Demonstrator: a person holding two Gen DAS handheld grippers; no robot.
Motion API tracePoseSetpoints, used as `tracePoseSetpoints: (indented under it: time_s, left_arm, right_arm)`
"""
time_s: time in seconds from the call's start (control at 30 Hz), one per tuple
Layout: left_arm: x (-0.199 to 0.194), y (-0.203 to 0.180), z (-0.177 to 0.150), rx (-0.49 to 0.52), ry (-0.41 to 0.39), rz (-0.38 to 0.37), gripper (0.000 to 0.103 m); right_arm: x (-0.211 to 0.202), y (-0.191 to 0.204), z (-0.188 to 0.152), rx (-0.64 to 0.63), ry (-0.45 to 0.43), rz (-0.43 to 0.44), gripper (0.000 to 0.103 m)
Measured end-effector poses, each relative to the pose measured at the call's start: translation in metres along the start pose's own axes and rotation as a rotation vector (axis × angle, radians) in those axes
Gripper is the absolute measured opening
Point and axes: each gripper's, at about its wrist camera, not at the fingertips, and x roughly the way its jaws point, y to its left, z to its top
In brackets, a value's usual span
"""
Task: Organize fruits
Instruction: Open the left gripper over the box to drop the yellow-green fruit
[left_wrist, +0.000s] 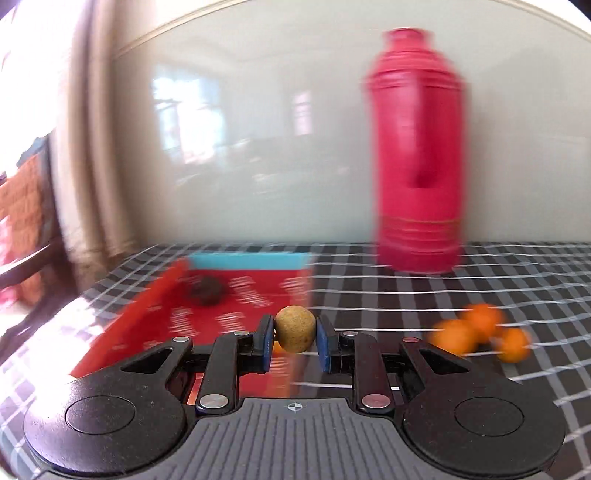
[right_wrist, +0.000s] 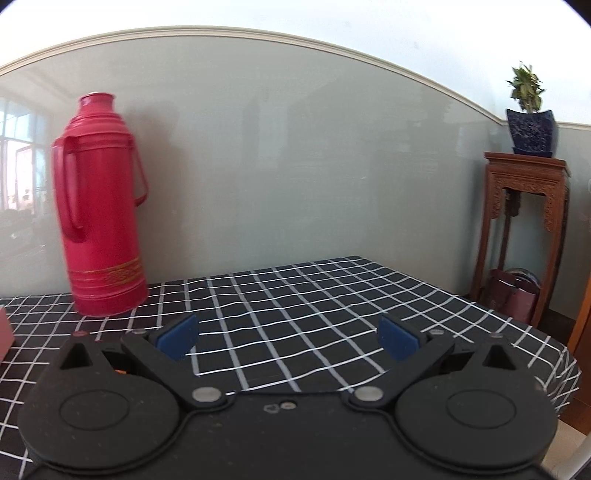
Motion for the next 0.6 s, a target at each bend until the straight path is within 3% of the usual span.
tracePoseSetpoints:
  time_s: [0.17, 0.33, 0.4, 0.43, 0.47, 0.6]
  left_arm:
    - [0.022, 0.051, -0.001, -0.086, 0.086, 0.086, 0.024]
    - [0.029, 0.076, -0.007, -0.148, 0.146, 0.108, 0.026]
    - [0.03, 0.082, -0.009, -0.176, 0.16, 0.095, 0.043]
    - [0.027, 0.084, -0.01, -0.189, 0.161, 0.102, 0.07]
    - [0.024, 0.086, -0.01, -0.192, 0.15, 0.113, 0.085]
    - [0.007, 0.093, -0.009, -0.172, 0.083, 0.142, 0.093]
  right_arm:
    - [0.0, 0.03, -0.002, -0.029, 0.006, 0.092, 0.097]
    - [0.002, 0.056, -0.006, -0.066, 0.023, 0.162, 0.097]
    - [0.001, 0.065, -0.007, -0.072, 0.031, 0.187, 0.097]
    - [0.001, 0.069, -0.008, -0.076, 0.035, 0.201, 0.097]
    - [0.001, 0.074, -0.008, -0.079, 0.04, 0.216, 0.097]
    - [0.004, 0.089, -0.009, -0.08, 0.066, 0.281, 0.097]
